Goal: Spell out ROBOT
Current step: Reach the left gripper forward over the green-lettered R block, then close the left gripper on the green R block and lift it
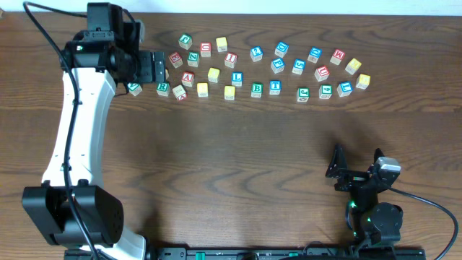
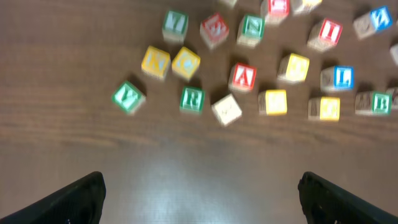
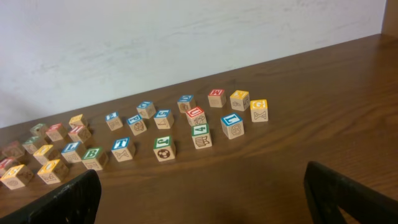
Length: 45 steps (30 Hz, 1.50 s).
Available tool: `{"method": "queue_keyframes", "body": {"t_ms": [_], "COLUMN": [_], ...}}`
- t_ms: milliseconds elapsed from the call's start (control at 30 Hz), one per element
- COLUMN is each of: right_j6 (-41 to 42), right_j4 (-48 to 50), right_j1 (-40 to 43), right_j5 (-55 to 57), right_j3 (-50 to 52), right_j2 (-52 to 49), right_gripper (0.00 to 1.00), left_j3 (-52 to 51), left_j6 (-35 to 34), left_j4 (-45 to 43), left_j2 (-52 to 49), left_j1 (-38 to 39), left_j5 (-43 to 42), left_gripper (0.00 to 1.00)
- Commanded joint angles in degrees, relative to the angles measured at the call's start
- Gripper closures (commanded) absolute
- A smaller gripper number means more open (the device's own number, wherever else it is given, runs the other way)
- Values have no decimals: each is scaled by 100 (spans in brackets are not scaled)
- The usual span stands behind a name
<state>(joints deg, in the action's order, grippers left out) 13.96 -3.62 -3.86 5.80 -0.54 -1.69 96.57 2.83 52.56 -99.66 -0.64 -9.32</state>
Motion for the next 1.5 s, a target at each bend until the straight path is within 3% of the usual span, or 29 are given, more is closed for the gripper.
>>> {"method": "queue_keyframes", "body": {"t_ms": [0,133,267,500,633,833,1100,1467], "right_j6": [-74,-74,-74,-74,-74,-74,-74,-74], "right_j4": [0,0,-2,0,0,0,-2,0], "right_j1": [44,44,44,44,44,44,44,44], "right_j5": [4,4,4,4,2,4,2,4], "right_j3": [22,22,22,22,22,22,22,22], "right_j2": [28,28,28,28,28,28,28,28], "right_gripper": [1,1,1,1,1,1,1,1], "left_j3": [111,111,111,111,111,111,101,98], "left_j6": [280,299,319,339,339,337,337,334], "left_j4": [-223,-341,-382,-798,-1034,-1152,-1285,-1303], "left_j2": [-166,-507,-975,-1834,-2173,-2413,-2671,-2734], "left_j1": [-31,-31,-31,-31,-31,-31,-24,-24], "left_j5": [-50,116,118,118,118,118,116,118], "left_gripper": [2,1,11,17,26,38,40,55]}}
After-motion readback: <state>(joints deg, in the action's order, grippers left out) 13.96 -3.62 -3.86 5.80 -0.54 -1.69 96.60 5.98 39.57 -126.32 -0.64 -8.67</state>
